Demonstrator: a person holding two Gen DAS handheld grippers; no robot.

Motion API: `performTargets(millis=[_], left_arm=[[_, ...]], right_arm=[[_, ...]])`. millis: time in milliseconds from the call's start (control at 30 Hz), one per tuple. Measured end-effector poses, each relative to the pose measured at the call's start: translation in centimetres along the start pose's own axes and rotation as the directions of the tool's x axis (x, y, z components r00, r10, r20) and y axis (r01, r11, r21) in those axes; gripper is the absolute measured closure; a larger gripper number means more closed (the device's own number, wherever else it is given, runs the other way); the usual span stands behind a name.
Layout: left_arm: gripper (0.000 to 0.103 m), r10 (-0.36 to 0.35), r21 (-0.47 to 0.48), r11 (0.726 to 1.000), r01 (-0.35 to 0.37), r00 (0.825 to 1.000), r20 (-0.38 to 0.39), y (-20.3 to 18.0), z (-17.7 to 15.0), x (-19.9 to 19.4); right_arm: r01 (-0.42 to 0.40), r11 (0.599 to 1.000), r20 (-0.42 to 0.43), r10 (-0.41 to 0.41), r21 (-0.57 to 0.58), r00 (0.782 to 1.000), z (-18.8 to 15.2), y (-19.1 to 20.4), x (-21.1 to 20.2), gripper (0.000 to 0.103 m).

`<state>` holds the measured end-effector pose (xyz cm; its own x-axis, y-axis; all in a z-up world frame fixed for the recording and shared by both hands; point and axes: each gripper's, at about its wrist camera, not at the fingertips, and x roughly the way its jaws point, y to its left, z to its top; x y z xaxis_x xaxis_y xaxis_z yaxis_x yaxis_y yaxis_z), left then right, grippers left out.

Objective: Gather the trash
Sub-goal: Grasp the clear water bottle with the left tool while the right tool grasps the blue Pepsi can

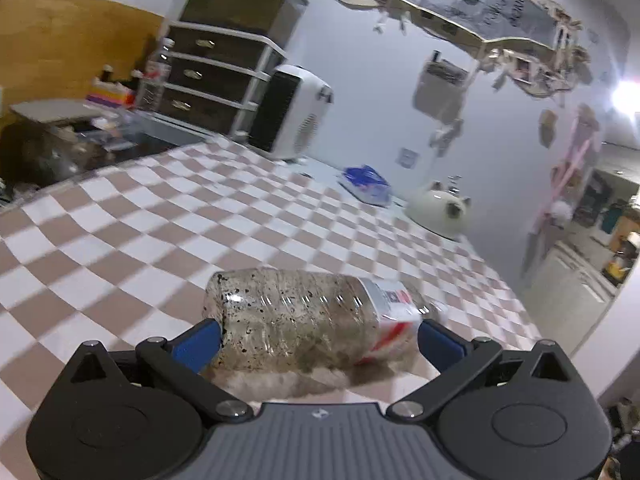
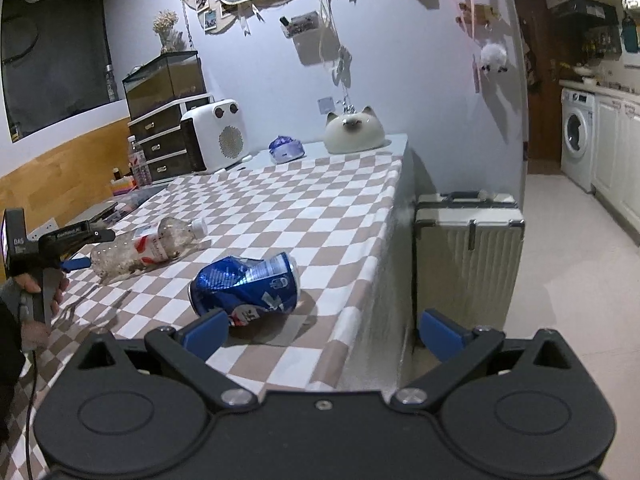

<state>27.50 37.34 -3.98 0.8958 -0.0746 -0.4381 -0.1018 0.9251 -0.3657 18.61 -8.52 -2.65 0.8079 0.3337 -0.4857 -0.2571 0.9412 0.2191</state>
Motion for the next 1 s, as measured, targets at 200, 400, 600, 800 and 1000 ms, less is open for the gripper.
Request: performTargets(millis=[200,400,600,800,1000], left_arm=[[0.000,-0.147,0.085,0.985,0.151,0.988,-0.045,-3.5,-1.5,-1.4],[0.000,-0.239,0.246,0.933,0.263,0.963,-0.124,-8.8,-2.7,-2.6],[0.000,-0.164,0.373,0.911,0.178,0.984,-0.069,-10.4,-2.0,-3.4],[0.000,-0.063,0.327,0.941,0.087,0.994,-0.085,-9.0,-0.9,-0.8],[0.001,-0.025,0.290,0.955,0.061,0.992,-0.127,-9.2,-0.4,2.0]], right_arm=[[-0.036,0.999,-0.005,0.036,-0.026,0.999,0.4,1.4,2.5,0.000],[-0.094,0.996,-0.008,0.094,0.000,0.996,2.1,2.2,5.2,0.008],[-0.105,0.994,-0.014,0.105,0.014,0.994,4.6,3.3,8.7,0.015],[-0.076,0.996,-0.069,0.080,0.057,0.994,5.8,3.8,12.9,0.036],[-0.109,0.993,-0.151,0.116,0.053,0.982,4.2,3.9,13.3,0.055]])
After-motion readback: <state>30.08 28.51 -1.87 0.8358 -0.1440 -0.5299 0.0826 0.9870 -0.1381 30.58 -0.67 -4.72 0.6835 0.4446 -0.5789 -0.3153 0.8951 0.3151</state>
